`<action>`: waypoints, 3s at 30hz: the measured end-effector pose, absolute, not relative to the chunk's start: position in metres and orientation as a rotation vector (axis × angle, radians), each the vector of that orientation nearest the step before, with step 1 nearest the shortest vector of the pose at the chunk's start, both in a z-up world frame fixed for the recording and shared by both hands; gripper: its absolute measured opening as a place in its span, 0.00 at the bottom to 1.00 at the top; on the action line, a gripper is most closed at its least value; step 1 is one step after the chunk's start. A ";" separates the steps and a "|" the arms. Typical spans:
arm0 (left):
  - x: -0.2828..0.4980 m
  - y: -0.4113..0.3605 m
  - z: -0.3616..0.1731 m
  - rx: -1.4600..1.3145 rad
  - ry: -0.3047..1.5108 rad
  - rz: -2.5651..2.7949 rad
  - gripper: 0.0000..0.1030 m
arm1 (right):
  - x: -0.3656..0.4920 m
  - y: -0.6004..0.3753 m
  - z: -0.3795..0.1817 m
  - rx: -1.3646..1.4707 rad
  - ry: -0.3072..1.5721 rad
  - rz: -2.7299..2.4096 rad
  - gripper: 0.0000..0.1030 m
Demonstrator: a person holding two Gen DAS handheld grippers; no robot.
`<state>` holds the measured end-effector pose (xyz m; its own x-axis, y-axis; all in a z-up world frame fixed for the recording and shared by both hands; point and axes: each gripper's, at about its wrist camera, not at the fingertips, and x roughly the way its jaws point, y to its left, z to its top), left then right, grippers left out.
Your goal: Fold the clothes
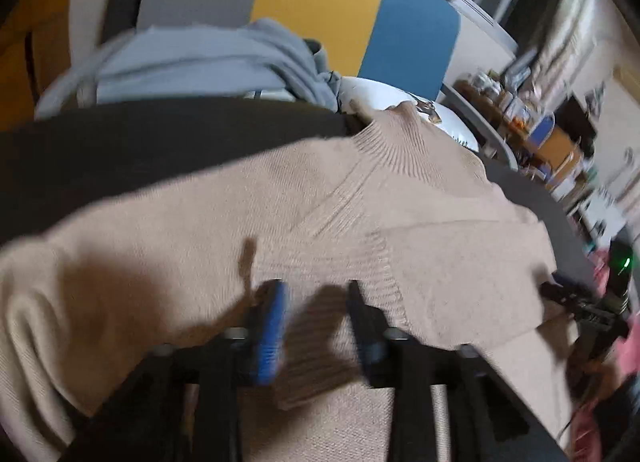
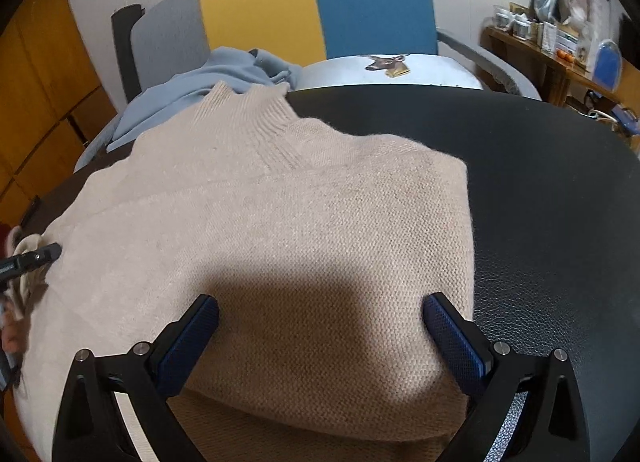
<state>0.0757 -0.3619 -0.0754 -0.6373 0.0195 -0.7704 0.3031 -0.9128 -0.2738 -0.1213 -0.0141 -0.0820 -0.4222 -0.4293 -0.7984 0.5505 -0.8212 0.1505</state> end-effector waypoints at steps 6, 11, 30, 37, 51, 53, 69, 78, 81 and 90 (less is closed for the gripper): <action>0.026 -0.379 -0.048 1.280 0.713 -2.724 0.61 | -0.144 -0.021 -0.057 1.173 0.087 -2.111 1.00; -0.050 -0.400 -0.057 1.383 0.981 -2.658 0.56 | -0.211 -0.059 -0.038 1.158 -0.040 -2.016 0.98; -0.231 -0.421 -0.105 1.579 0.966 -2.693 0.54 | -0.381 -0.209 -0.090 1.279 0.219 -1.836 0.70; -0.217 -0.410 -0.093 1.519 0.928 -2.748 0.07 | -0.372 -0.206 -0.082 1.274 0.109 -1.797 0.09; -0.128 -0.398 -0.021 1.255 0.875 -2.871 0.18 | -0.302 -0.143 -0.003 1.121 -0.032 -1.854 0.13; -0.140 -0.402 -0.027 1.276 0.827 -2.838 0.23 | -0.307 -0.141 -0.007 1.146 -0.036 -1.868 0.19; -0.238 -0.413 -0.103 1.558 0.943 -2.752 0.15 | -0.383 -0.217 -0.085 1.341 0.167 -1.728 0.28; -0.181 -0.397 -0.049 1.342 0.984 -2.949 0.05 | -0.345 -0.193 -0.037 1.178 0.057 -1.755 0.09; -0.151 -0.393 -0.026 1.237 1.030 -3.003 0.05 | -0.321 -0.183 -0.015 1.120 0.049 -1.756 0.09; -0.053 -0.346 -0.008 1.196 0.901 -3.113 0.05 | -0.241 -0.127 0.010 1.049 -0.022 -1.747 0.09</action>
